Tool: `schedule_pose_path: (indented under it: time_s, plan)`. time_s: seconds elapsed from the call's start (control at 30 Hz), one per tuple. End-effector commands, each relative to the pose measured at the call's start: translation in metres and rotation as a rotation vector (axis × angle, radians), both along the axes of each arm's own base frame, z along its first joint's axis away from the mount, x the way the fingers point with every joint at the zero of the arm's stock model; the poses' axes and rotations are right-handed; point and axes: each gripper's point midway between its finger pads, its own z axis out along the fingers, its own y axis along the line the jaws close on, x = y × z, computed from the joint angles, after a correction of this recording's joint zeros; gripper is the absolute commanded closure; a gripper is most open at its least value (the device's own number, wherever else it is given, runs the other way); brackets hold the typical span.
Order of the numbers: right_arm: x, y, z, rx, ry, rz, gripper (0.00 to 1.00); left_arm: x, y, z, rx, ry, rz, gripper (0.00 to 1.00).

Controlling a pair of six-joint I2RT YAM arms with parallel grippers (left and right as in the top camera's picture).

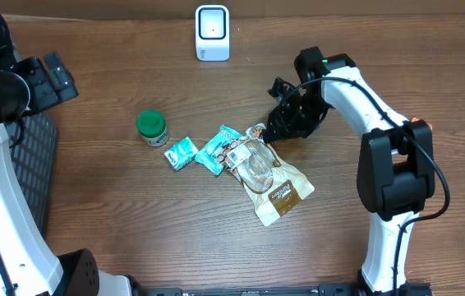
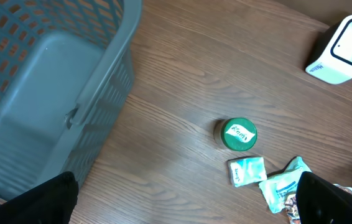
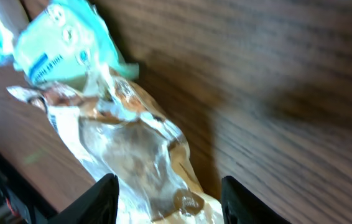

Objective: Scan the item barcode
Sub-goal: 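Lower the bread bag onto the table and open the right gripper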

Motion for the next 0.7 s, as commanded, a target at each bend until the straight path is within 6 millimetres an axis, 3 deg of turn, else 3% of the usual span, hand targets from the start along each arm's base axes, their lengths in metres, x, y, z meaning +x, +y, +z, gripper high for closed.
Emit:
schedule_pose_path:
  time_s: [0.0, 0.37, 0.43, 0.47, 0.5, 0.67]
  plan:
    - [0.003, -0.003, -0.008, 0.006, -0.019, 0.052, 0.51, 0.001, -0.001, 0.002, 0.002, -0.008, -0.010, 0.00]
    - [0.027, 0.002, -0.040, 0.011, -0.079, 0.051, 0.52, 0.001, -0.001, 0.002, 0.002, -0.008, -0.010, 0.00]
    - [0.028, 0.004, -0.043, 0.019, -0.077, 0.046, 0.66, 0.001, -0.001, 0.002, 0.002, -0.008, -0.010, 0.01]
    - [0.027, 0.006, -0.042, 0.037, -0.072, 0.045, 0.89, 0.001, -0.001, 0.002, 0.002, -0.008, -0.010, 0.01]
    - [0.027, 0.006, -0.040, 0.046, -0.068, 0.042, 0.96, 0.002, -0.001, 0.003, 0.003, -0.011, -0.010, 0.00]
    - [0.027, 0.006, -0.023, 0.143, -0.038, -0.006, 0.96, 0.008, 0.001, 0.007, 0.010, -0.042, -0.010, 0.00]
